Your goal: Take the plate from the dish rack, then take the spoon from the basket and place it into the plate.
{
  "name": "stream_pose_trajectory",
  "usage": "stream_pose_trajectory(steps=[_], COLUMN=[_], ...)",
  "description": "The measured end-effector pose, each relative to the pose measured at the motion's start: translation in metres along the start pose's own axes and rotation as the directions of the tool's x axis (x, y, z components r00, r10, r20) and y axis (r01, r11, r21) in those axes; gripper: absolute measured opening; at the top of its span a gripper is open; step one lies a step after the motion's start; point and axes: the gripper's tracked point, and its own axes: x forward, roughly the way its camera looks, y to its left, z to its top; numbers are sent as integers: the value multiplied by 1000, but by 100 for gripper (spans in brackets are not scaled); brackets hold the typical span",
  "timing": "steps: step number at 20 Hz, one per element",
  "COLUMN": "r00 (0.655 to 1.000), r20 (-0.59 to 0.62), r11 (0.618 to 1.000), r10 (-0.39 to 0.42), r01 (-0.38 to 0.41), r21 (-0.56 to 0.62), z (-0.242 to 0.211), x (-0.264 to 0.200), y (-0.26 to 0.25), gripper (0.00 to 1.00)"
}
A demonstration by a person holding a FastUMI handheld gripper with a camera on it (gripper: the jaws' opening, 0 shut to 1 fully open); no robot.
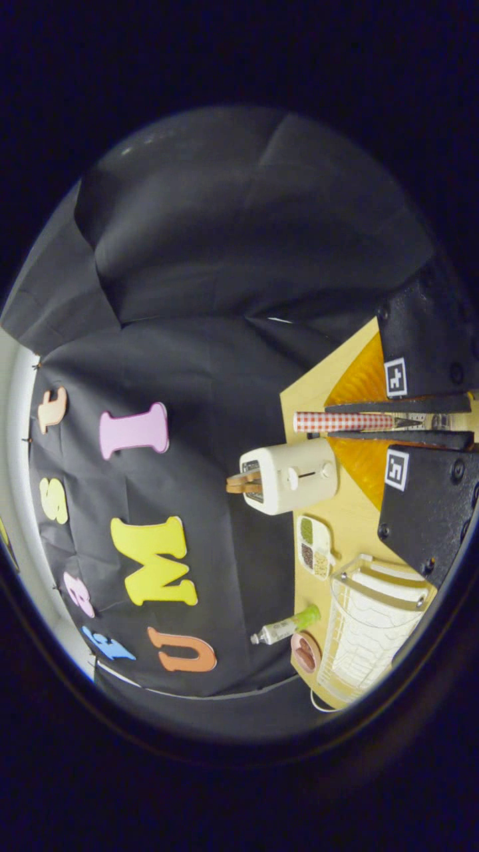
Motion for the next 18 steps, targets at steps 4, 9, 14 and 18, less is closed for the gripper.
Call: stream_pose_trajectory(steps=[4, 9, 14, 18], r00=[995, 979, 953, 933], r20=[95, 202, 289, 341], r11=[1000, 999, 995, 992], r10=[2, 38, 92, 112], r01=[-1, -30, -74, -88], r21=[-13, -41, -72, -86], z=[43, 94, 135, 142], x=[-51, -135, -231, -300], y=[9, 30, 65, 101], gripper=[15, 15, 15, 15])
